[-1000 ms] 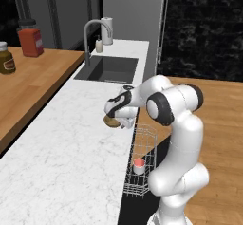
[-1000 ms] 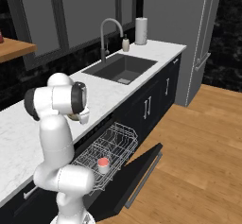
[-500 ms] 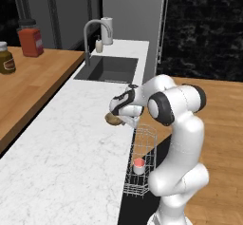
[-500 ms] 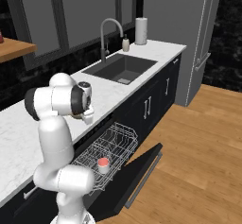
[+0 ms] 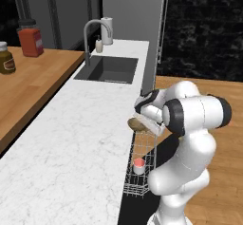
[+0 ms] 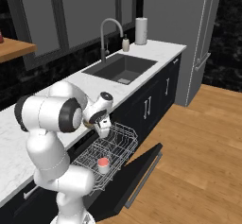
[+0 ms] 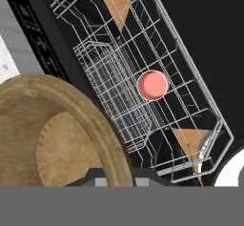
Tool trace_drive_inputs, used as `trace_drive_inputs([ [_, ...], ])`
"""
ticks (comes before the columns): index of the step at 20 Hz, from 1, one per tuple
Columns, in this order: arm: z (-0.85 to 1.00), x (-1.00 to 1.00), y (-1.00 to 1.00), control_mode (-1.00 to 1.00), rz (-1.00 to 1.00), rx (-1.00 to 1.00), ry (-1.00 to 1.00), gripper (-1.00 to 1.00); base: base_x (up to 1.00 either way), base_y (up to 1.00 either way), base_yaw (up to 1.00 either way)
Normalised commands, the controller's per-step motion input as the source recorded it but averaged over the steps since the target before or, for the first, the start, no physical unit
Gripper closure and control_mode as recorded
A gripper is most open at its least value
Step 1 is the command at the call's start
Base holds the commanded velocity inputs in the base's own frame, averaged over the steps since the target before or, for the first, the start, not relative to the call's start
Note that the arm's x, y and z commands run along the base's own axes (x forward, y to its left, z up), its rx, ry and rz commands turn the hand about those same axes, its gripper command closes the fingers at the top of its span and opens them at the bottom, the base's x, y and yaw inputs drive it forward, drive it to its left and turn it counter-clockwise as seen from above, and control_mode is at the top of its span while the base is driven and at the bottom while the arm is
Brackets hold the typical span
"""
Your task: Pick up the cup and bowl from the counter, place them in the dishwasher, and close the dishwasher door.
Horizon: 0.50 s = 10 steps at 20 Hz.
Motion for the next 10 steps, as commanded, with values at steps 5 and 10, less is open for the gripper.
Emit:
trace_drive_inputs([
  [5, -0.25, -0.38, -1.00, -1.00, -0.03, 0.11, 0.05, 1.00, 0.00, 0.00, 0.00],
  [10, -0.52, 0.02, -0.96, -1.00, -0.04, 0.12, 0.12, 1.00, 0.00, 0.00, 0.00],
])
